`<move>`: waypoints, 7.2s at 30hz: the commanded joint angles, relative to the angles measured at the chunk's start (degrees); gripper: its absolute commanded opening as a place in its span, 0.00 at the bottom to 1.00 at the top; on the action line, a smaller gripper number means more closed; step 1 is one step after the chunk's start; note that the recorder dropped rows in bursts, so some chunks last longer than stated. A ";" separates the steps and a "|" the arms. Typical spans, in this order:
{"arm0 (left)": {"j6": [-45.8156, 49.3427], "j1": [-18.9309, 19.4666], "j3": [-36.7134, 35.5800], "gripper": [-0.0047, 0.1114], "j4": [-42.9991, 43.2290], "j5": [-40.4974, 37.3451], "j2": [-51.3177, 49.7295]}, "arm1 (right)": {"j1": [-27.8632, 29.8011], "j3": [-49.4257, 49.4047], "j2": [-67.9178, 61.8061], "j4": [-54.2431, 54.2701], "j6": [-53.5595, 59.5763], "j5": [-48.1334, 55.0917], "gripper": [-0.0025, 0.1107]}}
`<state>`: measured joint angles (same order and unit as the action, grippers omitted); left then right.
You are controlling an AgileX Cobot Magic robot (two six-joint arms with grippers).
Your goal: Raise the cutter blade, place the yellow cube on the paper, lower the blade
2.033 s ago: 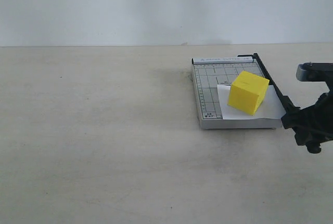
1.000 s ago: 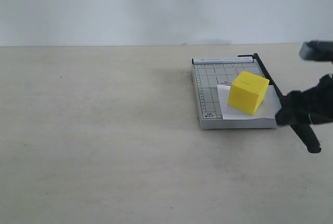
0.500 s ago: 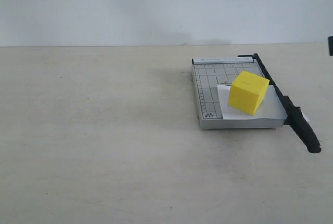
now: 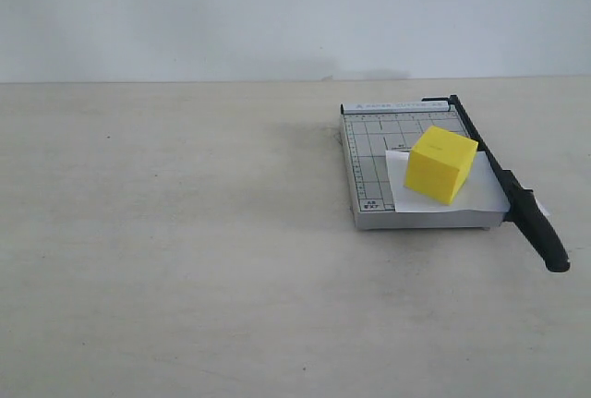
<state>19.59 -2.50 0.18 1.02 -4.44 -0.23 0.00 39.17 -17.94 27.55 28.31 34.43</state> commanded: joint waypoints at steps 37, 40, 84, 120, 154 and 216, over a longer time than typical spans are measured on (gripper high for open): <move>0.11 0.04 -0.18 0.08 0.06 0.18 0.23 | 0.18 -11.14 17.94 -4.29 -17.35 8.59 0.02; 0.11 0.04 -0.18 0.08 0.06 0.18 0.23 | 0.18 -11.14 17.94 -4.29 -17.35 8.59 0.02; 3.79 -0.05 -0.18 0.08 -1.02 -19.30 0.23 | 0.18 7.57 -56.40 -16.62 -17.20 7.15 0.56; 3.89 -0.05 -0.18 0.08 -1.02 -19.17 0.23 | 0.00 7.57 -74.71 -12.44 -9.74 0.31 0.02; 3.99 -0.05 -0.18 0.08 -1.02 -19.17 0.23 | 0.00 7.60 -67.12 -9.69 -5.41 -11.15 0.62; 3.99 -0.05 -0.18 0.08 -1.02 -19.07 0.23 | 0.00 -9.73 -21.92 -4.96 -7.11 -3.65 0.33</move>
<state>23.26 -2.50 0.02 0.44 -23.54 -0.21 -0.03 29.57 -36.53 22.70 21.76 28.23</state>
